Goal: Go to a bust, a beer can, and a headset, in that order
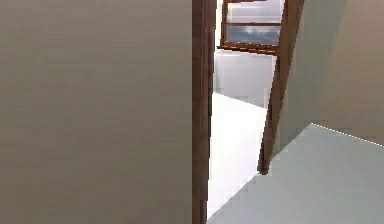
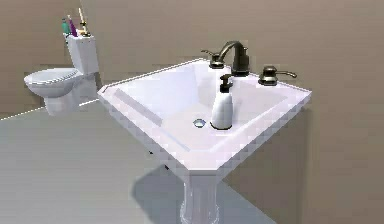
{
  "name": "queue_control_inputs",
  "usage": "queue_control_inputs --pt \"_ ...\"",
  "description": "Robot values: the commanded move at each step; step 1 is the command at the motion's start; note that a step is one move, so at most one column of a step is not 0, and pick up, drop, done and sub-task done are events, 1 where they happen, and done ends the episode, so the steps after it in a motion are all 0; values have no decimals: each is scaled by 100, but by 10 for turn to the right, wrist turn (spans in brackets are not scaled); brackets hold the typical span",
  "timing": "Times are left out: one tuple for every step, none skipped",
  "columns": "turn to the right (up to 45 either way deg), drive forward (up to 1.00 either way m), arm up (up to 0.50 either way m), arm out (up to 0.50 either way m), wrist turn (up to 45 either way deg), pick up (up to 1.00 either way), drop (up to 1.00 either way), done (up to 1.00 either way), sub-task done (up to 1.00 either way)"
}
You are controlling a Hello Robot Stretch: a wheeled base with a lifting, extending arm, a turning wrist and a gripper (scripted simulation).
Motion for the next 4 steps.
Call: queue_control_inputs --pt "30 0 0 0 0 0 0 0 0" --pt "0 5 0 0 0 0 0 0 0" --pt "210 0 0 0 0 0 0 0 0" --pt "0 80 0 0 0 0 0 0 0"
